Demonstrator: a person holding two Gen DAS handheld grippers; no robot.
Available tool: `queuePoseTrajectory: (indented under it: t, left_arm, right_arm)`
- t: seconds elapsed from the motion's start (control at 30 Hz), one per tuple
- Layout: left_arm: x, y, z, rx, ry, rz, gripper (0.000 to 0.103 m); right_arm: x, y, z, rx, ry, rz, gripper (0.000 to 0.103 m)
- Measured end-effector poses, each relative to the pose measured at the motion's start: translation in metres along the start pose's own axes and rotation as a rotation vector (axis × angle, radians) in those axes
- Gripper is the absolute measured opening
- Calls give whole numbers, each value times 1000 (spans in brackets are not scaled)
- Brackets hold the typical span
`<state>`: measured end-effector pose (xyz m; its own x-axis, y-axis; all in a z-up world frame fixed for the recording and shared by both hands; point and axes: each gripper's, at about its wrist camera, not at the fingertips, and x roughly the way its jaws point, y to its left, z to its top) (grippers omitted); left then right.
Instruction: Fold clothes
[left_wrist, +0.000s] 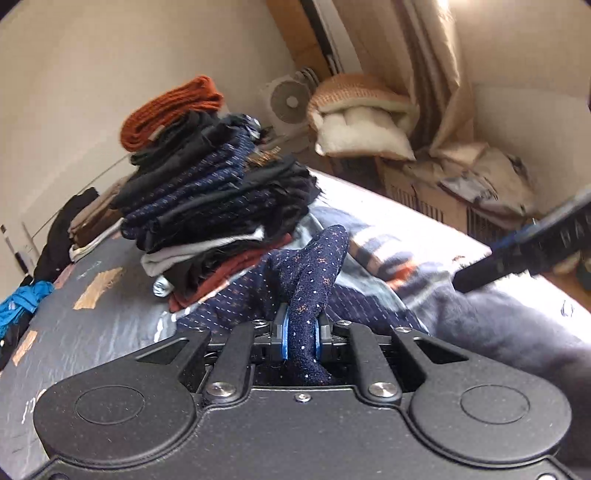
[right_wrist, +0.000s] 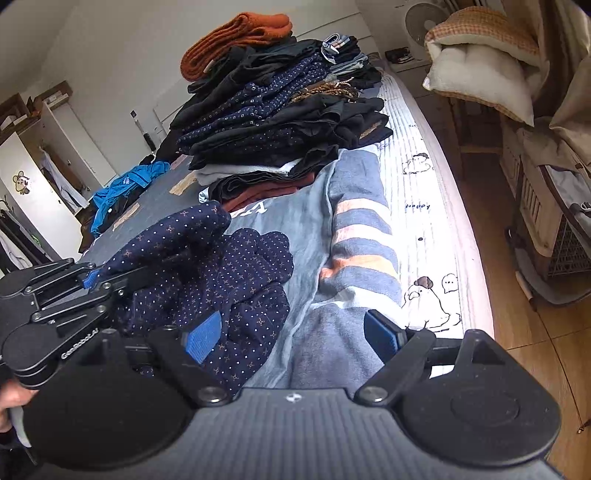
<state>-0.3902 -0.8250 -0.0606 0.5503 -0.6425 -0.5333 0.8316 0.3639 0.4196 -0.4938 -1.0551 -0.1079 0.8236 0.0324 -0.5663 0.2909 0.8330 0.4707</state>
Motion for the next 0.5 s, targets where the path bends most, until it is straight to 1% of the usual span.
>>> queuePoseTrajectory:
  t: [0.03,0.07,0.13,0.23,0.27,0.33,0.4,0.5]
  left_arm:
    - [3,-8,-1,27,1,4,13]
    - [9,-16,-3,53,11,7,16]
    - [20,-31,-6,106,33,17,18]
    - [33,-50,-12,190,47,46,27]
    - [37,-55,-13,220,49,64,31]
    - [43,-61,-14,263,51,96,34]
    - [46,-59,-12,264,49,103,34]
    - [44,-44,-9,200,52,90,36]
  right_arm:
    - [-1,-1,1,6,-5,-3,84]
    - [-2,-2,2,15,-13,-4,84]
    - [-4,-4,3,34,-24,-4,84]
    - [-4,-7,4,47,-29,-4,84]
    - [-4,-8,4,48,-30,-4,84]
    - [-3,-9,4,51,-31,-2,84]
    - [-2,-10,4,54,-31,-1,84]
    - [0,-12,4,58,-33,0,84]
